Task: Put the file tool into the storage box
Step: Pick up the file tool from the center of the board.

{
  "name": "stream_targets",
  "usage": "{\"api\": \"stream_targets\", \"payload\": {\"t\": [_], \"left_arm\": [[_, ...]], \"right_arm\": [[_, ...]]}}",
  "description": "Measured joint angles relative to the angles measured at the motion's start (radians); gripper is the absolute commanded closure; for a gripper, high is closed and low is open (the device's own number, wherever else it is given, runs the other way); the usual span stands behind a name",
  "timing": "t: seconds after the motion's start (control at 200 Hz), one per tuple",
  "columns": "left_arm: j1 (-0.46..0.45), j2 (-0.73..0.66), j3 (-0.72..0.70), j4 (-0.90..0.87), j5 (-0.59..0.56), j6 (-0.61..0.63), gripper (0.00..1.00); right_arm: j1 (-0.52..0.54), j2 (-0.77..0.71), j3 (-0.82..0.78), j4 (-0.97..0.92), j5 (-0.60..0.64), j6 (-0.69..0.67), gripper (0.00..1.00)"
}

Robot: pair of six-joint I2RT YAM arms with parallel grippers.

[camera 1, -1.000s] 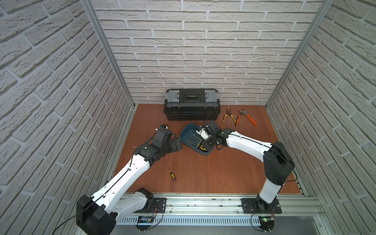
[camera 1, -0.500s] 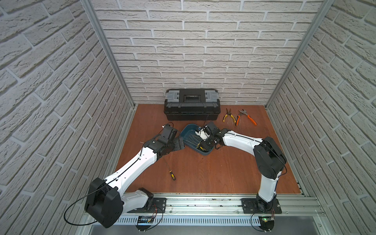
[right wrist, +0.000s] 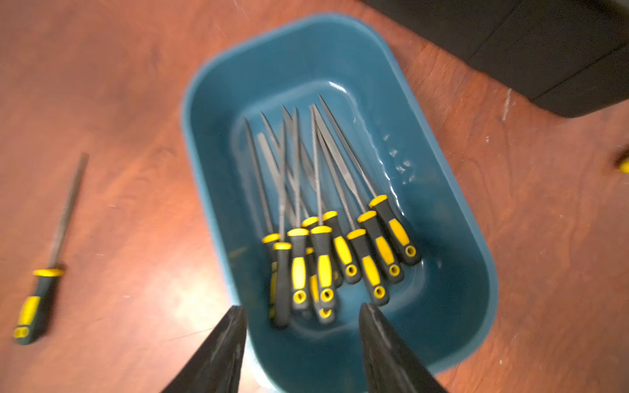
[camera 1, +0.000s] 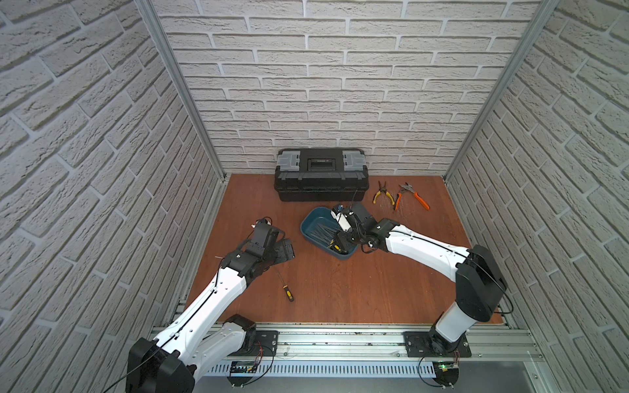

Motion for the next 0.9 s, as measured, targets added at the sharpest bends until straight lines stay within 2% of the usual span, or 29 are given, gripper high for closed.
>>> {"api": "stream_targets", "payload": {"t": [0.18,0.385,0.525,0.73,0.9], "left_arm": [[0.002,-0.085,-0.071,-0.028,0.015,-0.006,0.02],[0.034,-0.111,-0.103,-0.051,0.021,-0.010,0.02],[0.106,-0.113,-0.120,-0.043,0.038,-0.009,0.02],[0.236,-0.093,-0.136,-0.013,0.098,-0.001,0.02],[0.290,-0.080,-0.140,0.007,0.131,0.001,0.02]], "right_arm": [[0.149,-0.126,-0.100,0.023,0.117,0.163,0.45],[0.304,-0.129,-0.182,0.069,0.192,0.344,0.47],[0.398,-0.052,-0.174,0.094,0.229,0.433,0.49],[0.505,0.128,-0.065,0.097,0.252,0.502,0.50],[0.557,0.241,0.027,0.100,0.240,0.526,0.51]]}}
